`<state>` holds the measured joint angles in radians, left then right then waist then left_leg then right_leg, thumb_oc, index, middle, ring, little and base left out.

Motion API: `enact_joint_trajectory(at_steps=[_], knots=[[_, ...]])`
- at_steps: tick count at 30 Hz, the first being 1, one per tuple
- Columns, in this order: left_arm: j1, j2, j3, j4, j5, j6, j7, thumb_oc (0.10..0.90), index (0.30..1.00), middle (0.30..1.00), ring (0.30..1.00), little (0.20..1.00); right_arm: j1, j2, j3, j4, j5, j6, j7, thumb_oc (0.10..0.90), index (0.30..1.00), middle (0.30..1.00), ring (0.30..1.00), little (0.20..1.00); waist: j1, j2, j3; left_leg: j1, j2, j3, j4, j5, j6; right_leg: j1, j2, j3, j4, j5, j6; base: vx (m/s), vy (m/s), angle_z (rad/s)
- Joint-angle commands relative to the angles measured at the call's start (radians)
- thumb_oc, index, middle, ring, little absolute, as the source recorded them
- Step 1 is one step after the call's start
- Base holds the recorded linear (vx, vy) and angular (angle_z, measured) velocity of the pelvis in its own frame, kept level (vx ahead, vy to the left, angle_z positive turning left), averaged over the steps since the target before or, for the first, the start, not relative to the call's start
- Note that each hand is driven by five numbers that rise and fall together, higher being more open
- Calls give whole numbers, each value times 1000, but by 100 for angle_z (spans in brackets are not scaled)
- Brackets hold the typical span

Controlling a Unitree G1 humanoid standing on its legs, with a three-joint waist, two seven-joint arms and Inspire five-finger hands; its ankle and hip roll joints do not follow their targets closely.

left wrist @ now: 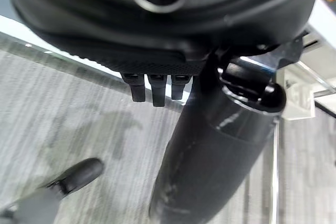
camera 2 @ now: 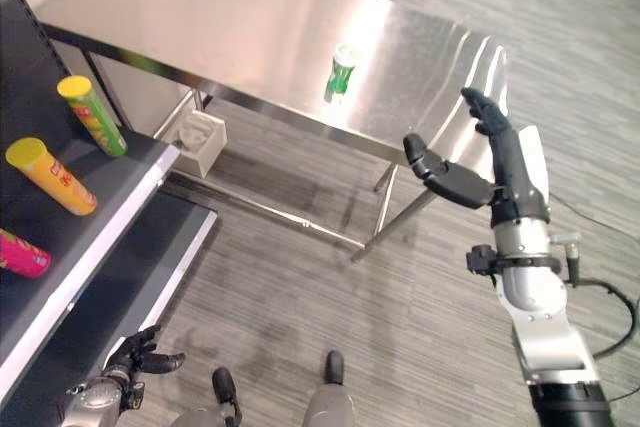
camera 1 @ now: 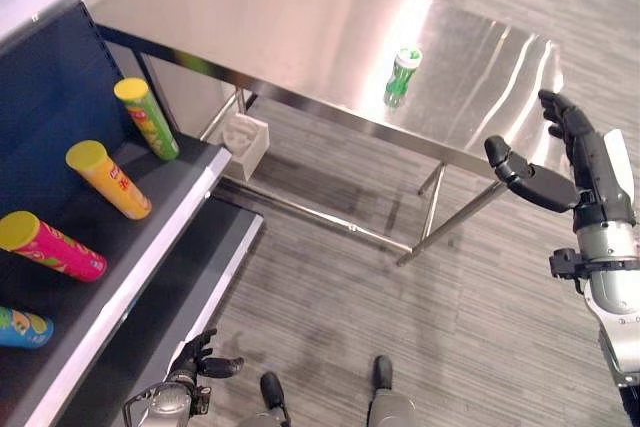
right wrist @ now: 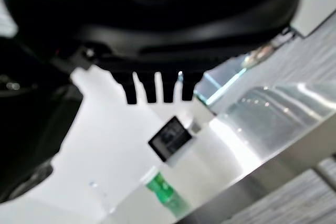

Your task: Put the goods on the table back onto the shelves and tidy them up.

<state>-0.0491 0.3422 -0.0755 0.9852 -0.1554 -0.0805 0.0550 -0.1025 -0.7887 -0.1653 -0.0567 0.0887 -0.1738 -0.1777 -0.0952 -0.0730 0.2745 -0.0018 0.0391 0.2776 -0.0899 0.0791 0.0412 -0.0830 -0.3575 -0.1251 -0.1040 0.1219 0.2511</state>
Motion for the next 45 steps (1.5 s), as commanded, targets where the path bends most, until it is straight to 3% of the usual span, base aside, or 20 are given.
enact_joint_trajectory(at_steps=[1,2,3,4,5,7,8,9,10,12,13,15,17,18,20,26,29,36,45], knots=[[36,10,-9,-46,11,-40,8,800,900,900,900,900,-93,-53,-100,-16,-21,-37,-65,800,900,900,900,900,-2,4,-76,79,58,-65,31,-143,-108,-91,79,50,63,15,-14,203,-283,32],[36,14,-8,-51,7,-42,6,800,900,900,900,900,-80,-55,-103,-19,-18,-37,-58,800,900,900,900,900,-5,-13,-72,96,67,-78,42,-157,-123,-83,80,82,63,37,-6,135,-215,51],[36,14,-8,-52,7,-42,6,800,900,900,900,900,-80,-55,-103,-19,-18,-37,-58,800,900,900,900,900,-5,-13,-71,96,67,-78,43,-157,-123,-82,80,81,63,37,-6,317,-427,64],[34,17,-9,-59,4,-48,6,800,900,900,900,900,-72,-60,-113,-16,-9,-38,-55,800,900,900,900,900,9,-38,-88,118,79,-91,51,-170,-143,-48,77,64,51,35,1,184,-212,70],[34,17,-9,-59,4,-48,6,800,900,900,900,900,-72,-60,-113,-17,-9,-38,-55,800,900,900,900,900,8,-38,-87,118,79,-92,51,-171,-143,-47,77,63,51,35,1,346,-460,52],[62,4,-15,-85,-36,-56,0,800,900,900,900,900,-76,-94,-114,-12,27,-65,-47,800,900,900,900,900,23,-32,-103,109,171,-111,157,-187,-175,5,135,21,76,-18,-21,258,-513,18],[62,4,-16,-86,-36,-56,0,800,900,900,900,900,-75,-94,-115,-12,27,-65,-47,800,900,900,900,900,20,-29,-103,104,176,-116,166,-191,-176,7,138,16,76,-19,-22,134,-393,4],[64,-4,-24,-86,-38,-56,-3,800,900,900,900,900,-68,-100,-129,-22,32,-75,-50,800,900,900,900,900,23,-21,-101,71,204,-122,226,-178,-187,36,157,-10,73,-49,-46,100,-315,8],[58,-17,-30,-93,-30,-49,-13,800,900,900,900,900,-34,-111,-166,-36,8,-73,-61,800,900,900,900,900,33,-18,-87,-10,246,-114,394,-102,-183,90,177,-53,64,-87,-89,91,-313,15],[49,-25,-35,-89,-25,-48,-14,800,900,900,900,900,-15,-111,-181,-45,-6,-69,-63,800,900,900,900,900,30,-14,-80,-47,262,-102,461,-87,-174,113,191,-75,58,-100,-105,56,-185,78],[46,-30,-37,-85,-17,-48,-17,800,900,900,900,900,-9,-113,-186,-40,-23,-64,-69,800,900,900,900,900,38,-15,-73,-66,246,-85,482,-96,-164,131,199,-82,48,-110,-112,79,-154,88],[41,-37,-47,-89,-2,-52,-20,800,900,900,900,900,11,-117,-205,-52,-41,-62,-75,800,900,900,900,900,54,-18,-68,-110,170,-96,432,-138,-154,152,197,-87,31,-109,-111,96,-66,35],[47,-51,-63,-48,58,-39,-16,800,900,900,900,900,21,-142,-234,12,-80,-57,-131,800,900,900,900,900,58,6,-82,-79,134,-84,271,-139,-148,155,213,-104,28,-119,-99,174,59,17],[49,-42,-80,-75,44,-55,-30,800,900,900,900,900,3,-170,-227,-4,-75,-56,-83,800,900,900,900,900,70,14,-83,-68,106,-127,217,-123,-149,157,217,-85,34,-123,-96,221,119,4],[45,-51,-73,-72,24,-54,-30,800,900,900,900,900,-8,-131,-201,-27,-30,-67,-80,800,900,900,900,900,65,28,-114,-34,79,-154,123,-94,-142,153,209,-92,36,-120,-90,166,98,-18],[65,-53,-52,-29,16,-57,-21,800,900,900,900,900,-57,-117,-117,24,-29,-48,-50,800,900,900,900,900,87,29,-131,35,56,-131,29,-72,-132,157,180,-81,39,-116,-76,103,104,-3],[85,-46,-26,16,-5,-52,-10,800,900,900,900,900,-148,-136,20,118,-5,-27,-9,800,900,900,900,900,121,14,-135,53,49,-123,9,-73,-128,159,160,-91,38,-107,-63,60,58,-10],[100,-52,-20,38,-12,-48,-4,800,900,900,900,900,-204,-159,111,189,-36,-7,11,800,900,900,900,900,143,4,-135,49,44,-138,5,-69,-128,162,147,-111,47,-108,-60,47,1,7],[125,-55,-17,35,-12,-47,-1,800,900,900,900,900,-229,-197,142,262,-144,23,-14,800,900,900,900,900,162,15,-127,20,37,-177,4,-61,-130,158,142,-150,38,-109,-58,52,-8,17]])
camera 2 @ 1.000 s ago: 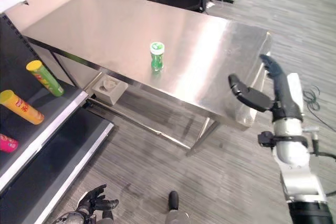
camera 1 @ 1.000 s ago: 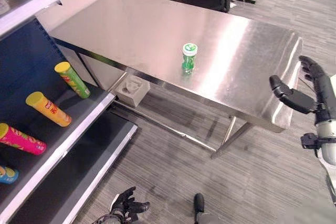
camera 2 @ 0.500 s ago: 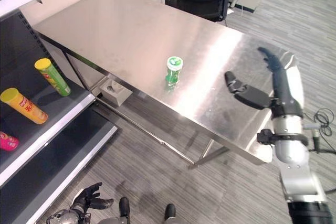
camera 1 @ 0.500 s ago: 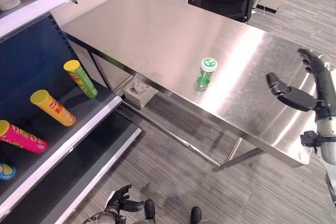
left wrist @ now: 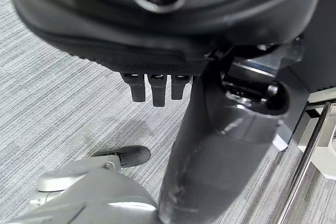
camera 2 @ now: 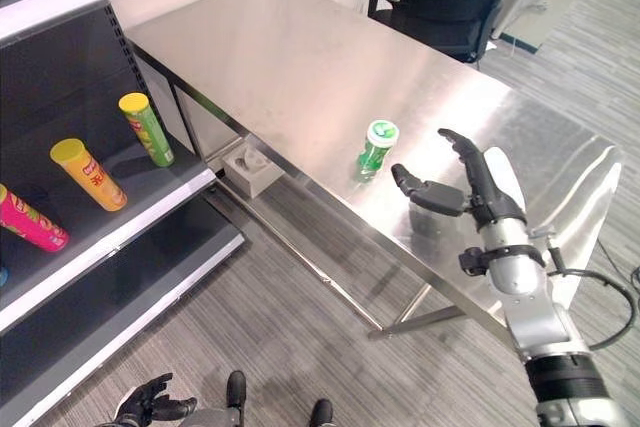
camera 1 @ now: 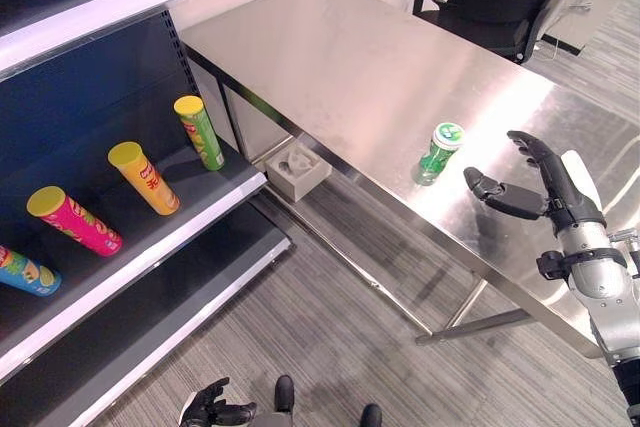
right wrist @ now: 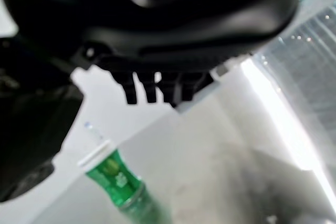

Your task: Put the goods on the table back onto the shelves and tidy them up.

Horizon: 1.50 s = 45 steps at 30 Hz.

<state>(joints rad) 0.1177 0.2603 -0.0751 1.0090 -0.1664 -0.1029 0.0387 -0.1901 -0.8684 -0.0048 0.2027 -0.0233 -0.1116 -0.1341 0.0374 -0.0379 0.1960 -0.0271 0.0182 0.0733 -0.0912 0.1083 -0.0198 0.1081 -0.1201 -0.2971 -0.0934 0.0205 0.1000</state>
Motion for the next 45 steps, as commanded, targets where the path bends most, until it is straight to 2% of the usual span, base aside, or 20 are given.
enact_joint_trajectory(at_steps=[1,6,19,32,33,34,35,45], knots=[[-39,26,-22,3,-5,-26,17,800,900,900,900,900,-149,-123,-16,14,-48,-34,-68,800,900,900,900,900,33,-19,-45,39,58,21,7,-91,-67,-36,-94,21,25,-7,94,19,2,13],[-42,28,-32,-11,-8,-26,19,800,900,900,900,900,-186,-122,8,52,-61,-23,-80,800,900,900,900,900,39,-23,-38,27,59,14,6,-89,-68,-43,-92,11,20,-3,94,16,6,6],[-69,47,-53,-15,-28,-31,45,800,900,900,900,900,-385,-74,110,188,-63,-3,-155,800,900,900,900,900,83,-44,5,-24,54,-21,6,-82,-69,-75,-94,-12,11,7,99,2,5,6],[-73,45,-64,-16,-36,-33,52,800,900,900,900,900,-447,-77,142,203,-70,-3,-173,800,900,900,900,900,101,-57,4,-21,46,-45,6,-89,-67,-61,-100,-35,15,3,99,12,3,7],[-71,46,-64,-21,-38,-34,52,800,900,900,900,900,-451,-77,147,203,-70,-3,-170,620,629,629,629,629,102,-59,2,-21,46,-46,6,-90,-66,-60,-100,-36,15,3,99,0,0,0],[-70,47,-66,-22,-38,-33,52,800,900,900,900,900,-453,-77,150,204,-70,-2,-170,549,524,524,524,524,103,-60,2,-21,46,-47,6,-90,-66,-59,-100,-37,15,2,99,0,0,0],[-70,47,-66,-22,-38,-33,52,800,900,900,900,900,-454,-77,151,205,-70,-2,-170,400,300,300,300,300,103,-60,2,-21,46,-47,6,-90,-66,-59,-100,-37,15,2,99,0,0,0],[-65,52,-58,-8,-26,-29,48,800,900,900,900,900,-436,-88,170,189,-87,-5,-147,400,300,300,300,300,101,-71,-2,-8,49,-48,4,-93,-68,-49,-97,-41,14,-1,99,0,0,0]])
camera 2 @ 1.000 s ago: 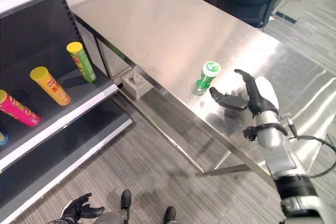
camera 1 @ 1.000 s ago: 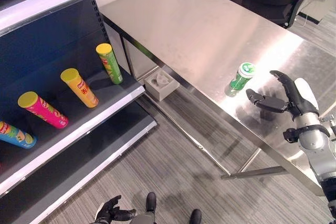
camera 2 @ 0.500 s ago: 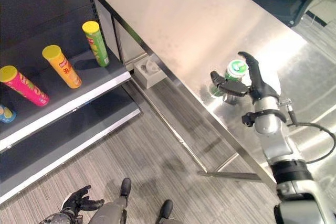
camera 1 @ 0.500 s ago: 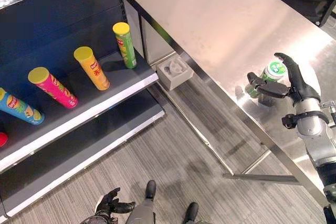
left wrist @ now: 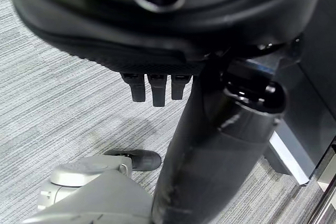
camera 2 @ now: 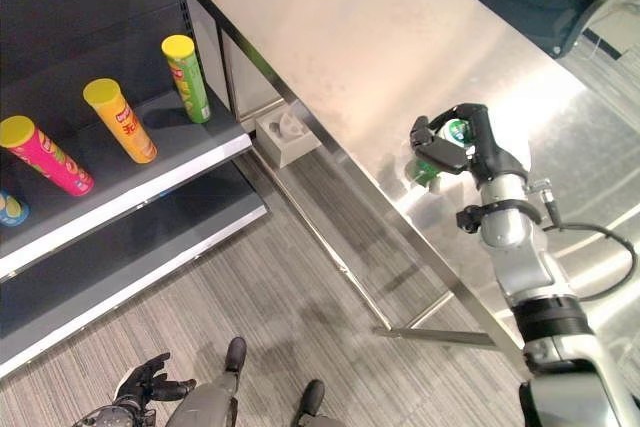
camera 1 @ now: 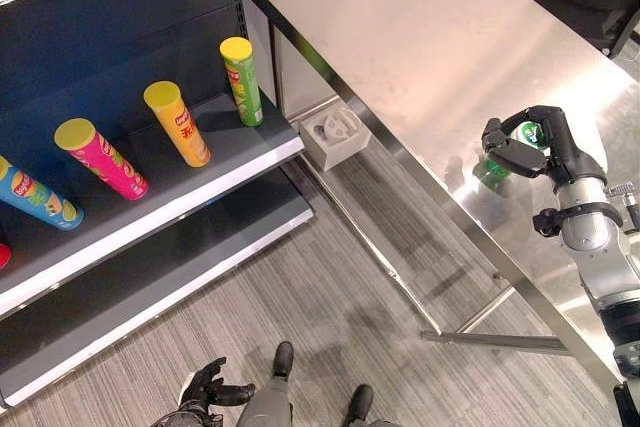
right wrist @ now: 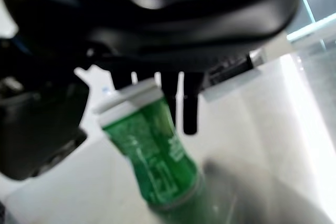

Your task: Put the goods on the table back onto the shelves and tidy them up.

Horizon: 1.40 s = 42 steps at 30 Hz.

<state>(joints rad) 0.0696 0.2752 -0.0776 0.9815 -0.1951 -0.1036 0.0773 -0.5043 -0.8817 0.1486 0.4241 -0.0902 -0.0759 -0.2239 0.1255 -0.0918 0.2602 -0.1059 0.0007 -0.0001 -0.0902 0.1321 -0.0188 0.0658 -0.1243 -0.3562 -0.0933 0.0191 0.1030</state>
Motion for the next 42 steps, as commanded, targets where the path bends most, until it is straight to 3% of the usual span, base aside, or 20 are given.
enact_joint_trajectory(at_steps=[1,25,27,32,37,42], knots=[[-16,38,-56,19,4,-28,9,800,900,900,900,900,-117,-77,16,-33,-24,-39,-56,400,300,300,300,300,12,-17,-67,73,67,26,3,-117,-70,-5,-93,17,14,0,96,0,0,0],[-6,41,-36,3,26,-9,-12,800,900,900,900,900,13,-102,-141,-218,-29,-48,-61,402,302,302,302,302,-13,-11,-121,122,75,41,3,-136,-78,43,-89,7,13,-12,89,-6,-2,1],[-2,42,-23,12,26,-6,-11,800,900,900,900,900,22,-106,-146,-226,-41,-46,-57,800,900,900,900,900,-12,-16,-123,126,76,45,3,-137,-78,44,-87,10,12,-11,89,0,0,0],[1,42,-7,34,36,-6,-14,800,900,900,900,900,48,-116,-161,-252,-59,-48,-48,800,900,900,900,900,-12,-22,-119,127,80,48,3,-136,-78,40,-89,11,16,-9,90,-12,-1,0],[-12,33,10,46,57,-15,-12,800,900,900,900,900,175,-154,-229,-329,-154,-56,-33,800,900,900,900,900,-28,-18,-112,126,76,51,3,-136,-80,37,-97,1,22,-4,94,-5,2,1],[-10,33,27,49,66,-15,-16,800,900,900,900,900,283,-135,-275,-368,-196,-51,-8,800,900,900,900,900,-37,-13,-105,121,75,49,3,-134,-79,31,-103,-3,30,-4,97,0,0,0]])
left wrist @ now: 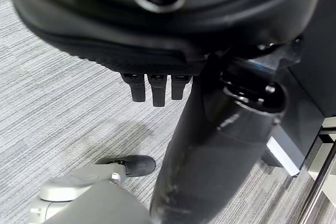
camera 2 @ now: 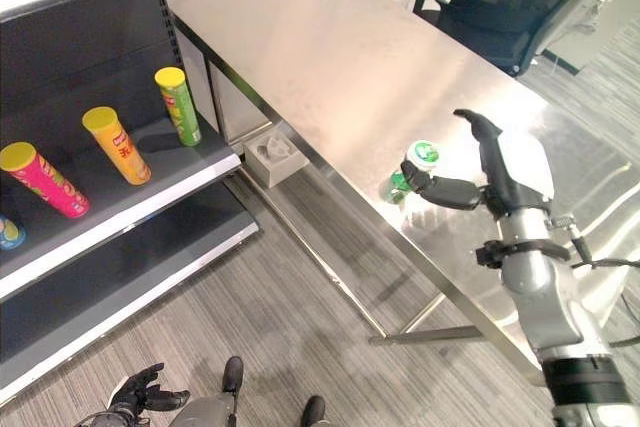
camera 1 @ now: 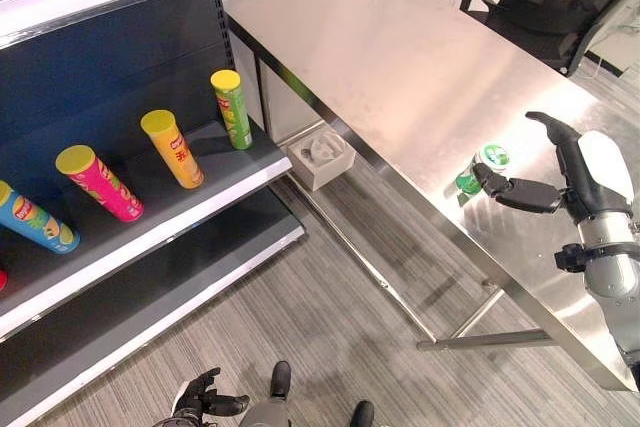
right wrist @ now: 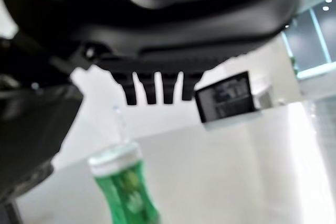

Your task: Put the goods on the table back onto the shelves and tidy them up.

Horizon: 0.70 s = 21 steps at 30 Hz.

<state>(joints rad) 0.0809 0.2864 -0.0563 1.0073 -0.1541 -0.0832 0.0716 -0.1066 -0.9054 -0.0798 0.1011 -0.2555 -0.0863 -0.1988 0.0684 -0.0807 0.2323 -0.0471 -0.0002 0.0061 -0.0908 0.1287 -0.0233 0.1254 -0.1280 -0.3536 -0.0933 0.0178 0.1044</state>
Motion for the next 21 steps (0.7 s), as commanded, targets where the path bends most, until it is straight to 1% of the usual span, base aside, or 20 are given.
enact_joint_trajectory(at_steps=[1,3,8,11,15,21], knots=[[-21,22,10,25,29,-34,-10,800,900,900,900,900,-97,-106,-60,-56,-38,-40,-32,800,900,900,900,900,18,-23,-77,61,76,44,4,-131,-74,-30,-100,-6,30,-3,95,0,0,0],[-21,21,10,29,31,-35,-10,800,900,900,900,900,-69,-92,-79,-58,-42,-36,-38,800,900,900,900,900,15,-21,-75,59,75,45,4,-131,-72,-34,-102,-3,33,-3,97,0,0,0],[-19,23,7,18,28,-35,-8,800,900,900,900,900,-67,-67,-67,-45,-44,-27,-35,800,900,900,900,900,10,-13,-68,55,72,49,4,-129,-67,-46,-105,5,35,0,98,1,3,-1],[-19,26,4,16,26,-33,-6,800,900,900,900,900,-102,-46,-35,-6,-53,-14,-49,800,900,900,900,900,15,-11,-61,52,70,51,4,-128,-64,-51,-104,9,34,2,98,6,6,-4],[-19,25,0,17,24,-32,-1,800,900,900,900,900,-128,-25,-21,17,-56,-4,-67,800,900,900,900,900,20,-11,-60,51,69,47,4,-130,-62,-52,-105,10,32,4,98,0,0,0],[-11,21,-13,25,23,-31,3,800,900,900,900,900,-210,18,39,103,-53,13,-98,800,900,900,900,900,39,-10,-60,51,63,41,4,-133,-60,-49,-108,3,28,6,98,11,3,0]])
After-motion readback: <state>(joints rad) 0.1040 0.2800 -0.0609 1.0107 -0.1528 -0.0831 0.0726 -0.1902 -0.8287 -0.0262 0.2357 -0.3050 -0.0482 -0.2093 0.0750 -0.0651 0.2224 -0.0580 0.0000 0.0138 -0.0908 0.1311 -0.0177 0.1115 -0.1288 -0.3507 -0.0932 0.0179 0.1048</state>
